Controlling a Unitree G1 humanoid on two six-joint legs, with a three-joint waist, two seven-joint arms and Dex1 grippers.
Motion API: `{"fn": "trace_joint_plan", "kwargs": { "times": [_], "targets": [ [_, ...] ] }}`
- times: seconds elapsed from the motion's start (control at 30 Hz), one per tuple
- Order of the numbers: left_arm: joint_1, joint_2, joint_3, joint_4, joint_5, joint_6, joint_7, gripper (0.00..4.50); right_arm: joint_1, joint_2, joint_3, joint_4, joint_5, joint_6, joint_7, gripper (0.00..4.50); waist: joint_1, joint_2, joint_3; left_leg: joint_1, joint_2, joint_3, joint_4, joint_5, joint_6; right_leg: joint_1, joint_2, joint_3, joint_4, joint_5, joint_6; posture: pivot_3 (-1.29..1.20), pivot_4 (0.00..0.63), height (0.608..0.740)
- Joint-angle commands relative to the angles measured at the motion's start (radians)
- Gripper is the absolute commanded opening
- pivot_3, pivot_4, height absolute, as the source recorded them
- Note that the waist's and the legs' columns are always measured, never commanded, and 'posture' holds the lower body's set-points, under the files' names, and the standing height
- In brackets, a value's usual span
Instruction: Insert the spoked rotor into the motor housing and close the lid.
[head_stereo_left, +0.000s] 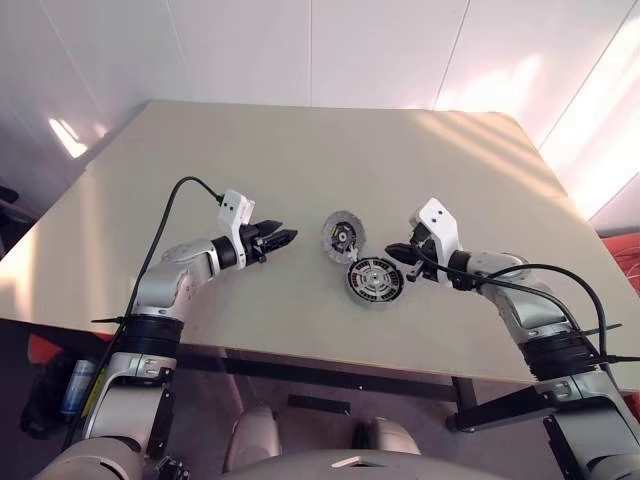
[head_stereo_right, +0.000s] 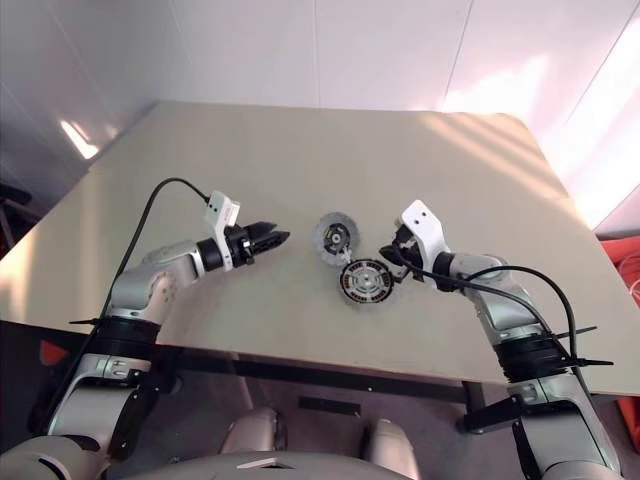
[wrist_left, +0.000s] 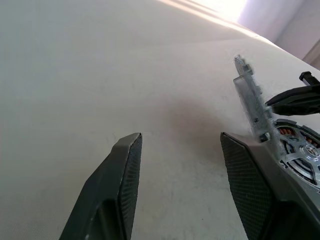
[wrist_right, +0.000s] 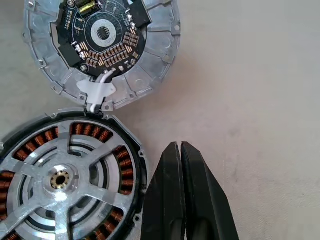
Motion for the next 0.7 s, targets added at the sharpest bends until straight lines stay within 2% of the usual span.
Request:
{"fn": "trace_joint_plan", "kwargs": {
  "times": [0.03,0.2,0.4,0.7],
  "targets": [
    [-0.009,0.008,0.017,-0.03,-0.003,-0.018,-0.001,2.66,-0.032,0.01,-0.064,-0.05,0.035,0.009,-0.004,0.03,0.0,0.0,0.0,0.0,0.0,0.0,0.0,0.0,0.0,0.0,0.0,0.0,0.0,0.0,0.0,0.0,0.0,0.74],
    [-0.012,0.007,0.014,-0.022,-0.001,-0.022,-0.005,2.66,-0.021,0.012,-0.1,-0.122,0.064,0.032,0.004,0.03,0.0,0.0,0.0,0.0,0.0,0.0,0.001,0.0,0.0,0.0,0.0,0.0,0.001,0.0,0.0,0.0,0.0,0.74],
    [-0.011,0.004,0.012,-0.016,0.0,-0.024,-0.007,2.66,0.077,-0.033,-0.057,-0.246,0.083,0.096,0.085,0.03,0.002,0.0,0.0,0.0,0.0,0.0,0.001,0.0,0.001,0.0,0.0,0.0,0.001,0.0,0.0,0.0,0.0,0.74],
    [0.006,0.005,0.017,-0.028,-0.001,-0.023,-0.001,2.66,0.152,-0.039,0.028,-0.204,0.007,0.12,0.078,0.03,-0.002,-0.001,-0.001,0.004,0.001,0.0,0.002,0.0,0.0,0.003,0.001,0.001,0.002,0.0,0.0,0.0,0.0,0.74]
  ]
}}
